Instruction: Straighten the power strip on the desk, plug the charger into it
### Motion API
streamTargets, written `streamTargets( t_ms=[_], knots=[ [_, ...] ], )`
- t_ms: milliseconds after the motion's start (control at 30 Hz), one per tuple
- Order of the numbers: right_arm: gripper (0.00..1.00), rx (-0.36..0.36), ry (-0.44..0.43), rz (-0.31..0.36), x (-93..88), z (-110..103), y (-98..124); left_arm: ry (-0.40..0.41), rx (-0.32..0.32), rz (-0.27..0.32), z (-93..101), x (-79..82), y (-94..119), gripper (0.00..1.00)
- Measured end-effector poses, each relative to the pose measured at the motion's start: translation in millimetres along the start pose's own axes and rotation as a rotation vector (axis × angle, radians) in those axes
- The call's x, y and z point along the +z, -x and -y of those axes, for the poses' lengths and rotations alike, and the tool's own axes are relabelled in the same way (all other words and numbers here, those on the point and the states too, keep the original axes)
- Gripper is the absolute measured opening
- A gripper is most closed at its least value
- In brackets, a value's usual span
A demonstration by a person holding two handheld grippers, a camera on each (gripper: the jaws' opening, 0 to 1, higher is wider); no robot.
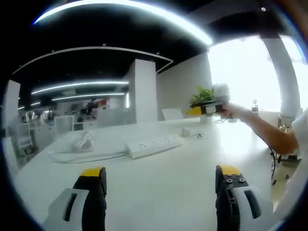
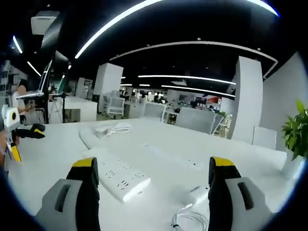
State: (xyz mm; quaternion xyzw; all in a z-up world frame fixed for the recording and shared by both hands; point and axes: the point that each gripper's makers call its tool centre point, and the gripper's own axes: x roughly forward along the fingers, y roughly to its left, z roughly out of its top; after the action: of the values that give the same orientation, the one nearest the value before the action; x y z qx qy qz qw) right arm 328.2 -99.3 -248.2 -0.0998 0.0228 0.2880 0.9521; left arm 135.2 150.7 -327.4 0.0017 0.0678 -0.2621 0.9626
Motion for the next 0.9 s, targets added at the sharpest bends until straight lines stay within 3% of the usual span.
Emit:
streamTargets(
  t_ms=[200, 367, 533, 667, 767, 833, 900],
  knots=[
    [0.94, -0.091, -0.040, 0.029, -1.8, 13.8, -3.0, 0.001, -0.007, -0.001, 2.2, -0.9, 1.6, 0.97],
    [0.92, -0.243, -0.078, 0.077, -1.9, 39.0, -4.5, 0.007, -0.007, 0.001, 2.3, -1.9, 3.2, 0.97],
    [0.90, -0.380, -0.127, 0.070, -16.3, 66.0, -11.3, 0.009, -0.003, 0.004, 0.8, -1.2, 5.5, 0.97],
    [0.89, -0.497, -0.112, 0.053, -30.4, 83.9, -16.0, 0.010, 0.001, 0.010, -1.1, 0.2, 6.7, 0.97],
    [0.87, -0.555, -0.140, 0.070, -33.3, 84.7, -11.2, 0.015, 0.005, 0.013, -3.3, 0.5, 6.9, 0.97],
    [0.87, -0.622, -0.112, 0.073, -35.3, 88.5, -5.9, 0.017, 0.007, 0.016, -4.0, 0.8, 7.7, 0.97],
    [0.86, -0.641, -0.095, 0.086, -37.1, 83.0, -8.2, 0.017, 0.006, 0.015, -4.3, 0.7, 8.6, 0.97]
  ],
)
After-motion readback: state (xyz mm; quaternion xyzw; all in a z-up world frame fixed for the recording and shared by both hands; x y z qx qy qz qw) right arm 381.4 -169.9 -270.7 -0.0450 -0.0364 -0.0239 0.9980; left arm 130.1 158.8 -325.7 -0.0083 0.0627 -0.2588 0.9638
